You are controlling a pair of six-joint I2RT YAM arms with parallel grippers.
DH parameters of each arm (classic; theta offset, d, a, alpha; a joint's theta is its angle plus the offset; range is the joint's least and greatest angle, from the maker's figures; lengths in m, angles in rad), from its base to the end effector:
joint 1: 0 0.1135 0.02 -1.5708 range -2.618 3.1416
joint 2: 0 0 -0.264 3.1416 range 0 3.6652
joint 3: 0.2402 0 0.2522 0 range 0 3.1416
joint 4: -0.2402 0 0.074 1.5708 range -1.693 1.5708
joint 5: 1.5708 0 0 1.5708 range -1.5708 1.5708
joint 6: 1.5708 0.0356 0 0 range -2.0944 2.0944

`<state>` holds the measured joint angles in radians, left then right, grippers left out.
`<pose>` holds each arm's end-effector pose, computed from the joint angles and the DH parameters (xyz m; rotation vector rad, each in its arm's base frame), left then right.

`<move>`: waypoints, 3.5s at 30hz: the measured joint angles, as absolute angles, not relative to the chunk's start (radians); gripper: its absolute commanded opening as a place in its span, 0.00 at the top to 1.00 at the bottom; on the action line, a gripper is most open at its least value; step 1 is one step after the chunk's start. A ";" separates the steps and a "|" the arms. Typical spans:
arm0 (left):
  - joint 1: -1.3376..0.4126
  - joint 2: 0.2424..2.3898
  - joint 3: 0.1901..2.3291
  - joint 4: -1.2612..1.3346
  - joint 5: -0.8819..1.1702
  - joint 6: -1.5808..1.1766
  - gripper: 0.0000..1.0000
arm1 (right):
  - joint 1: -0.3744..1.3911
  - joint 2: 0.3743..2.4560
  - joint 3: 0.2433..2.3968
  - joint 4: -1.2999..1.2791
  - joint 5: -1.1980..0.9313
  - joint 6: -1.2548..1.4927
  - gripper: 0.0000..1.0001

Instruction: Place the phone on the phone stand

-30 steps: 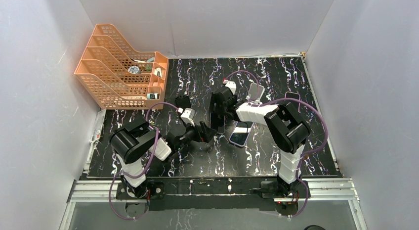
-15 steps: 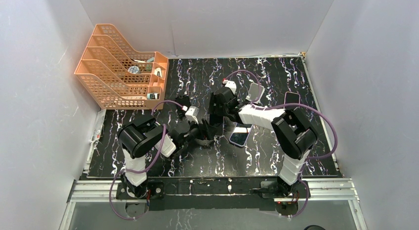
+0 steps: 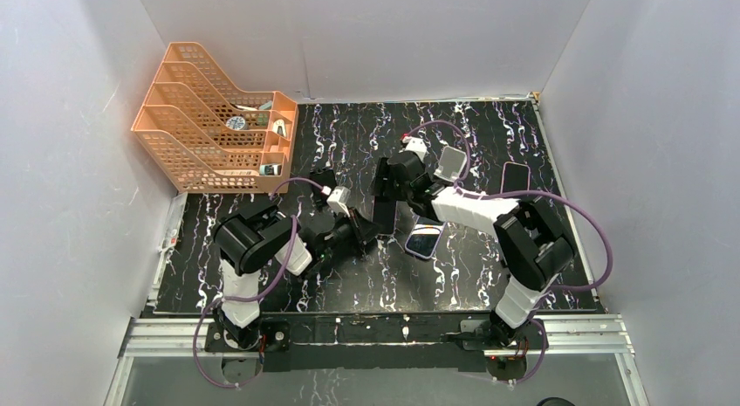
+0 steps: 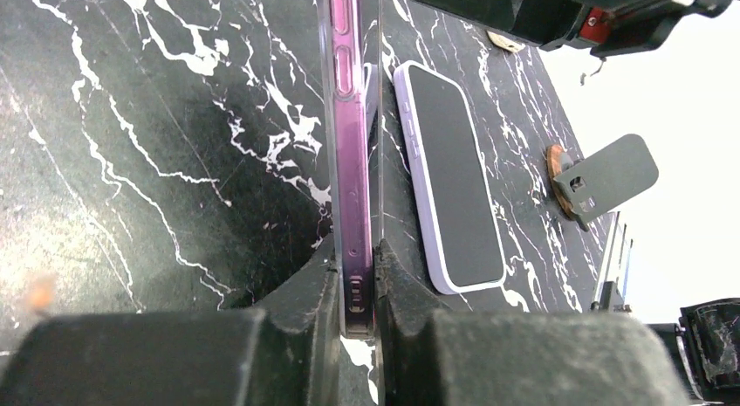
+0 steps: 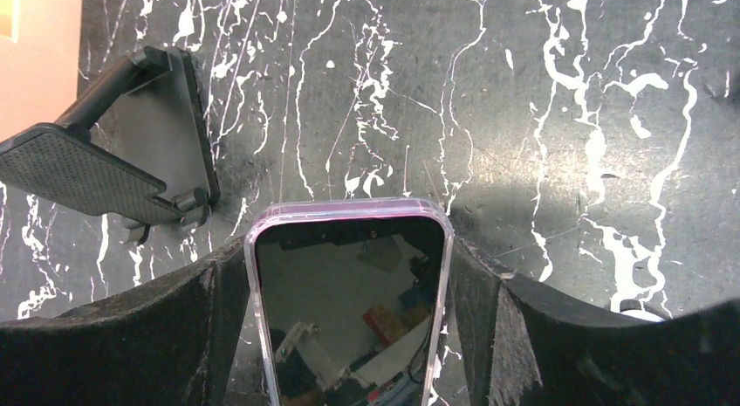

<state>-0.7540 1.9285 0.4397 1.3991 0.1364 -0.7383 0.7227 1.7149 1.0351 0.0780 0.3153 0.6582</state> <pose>0.2162 -0.2097 0.1118 0.1274 1.8115 -1.2156 0.2886 0.2398 0.2064 0.1114 2.1723 0.4609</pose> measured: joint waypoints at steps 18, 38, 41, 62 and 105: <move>-0.696 1.664 0.420 1.057 0.196 -0.451 1.00 | 0.622 1.672 0.855 0.479 -0.057 0.609 0.17; -0.700 1.406 0.426 0.648 0.151 -0.254 1.00 | 0.382 1.791 0.826 0.720 -0.770 0.273 0.22; -0.682 1.398 0.399 0.684 0.152 -0.264 1.00 | 0.361 1.821 0.800 0.822 -0.860 0.256 0.26; -0.616 1.419 0.307 0.976 0.408 -0.379 1.00 | 0.334 2.088 0.775 1.468 -1.139 0.574 0.46; -0.515 1.516 0.286 1.282 0.371 -0.416 1.00 | 0.413 2.257 1.420 1.496 -1.406 1.035 0.99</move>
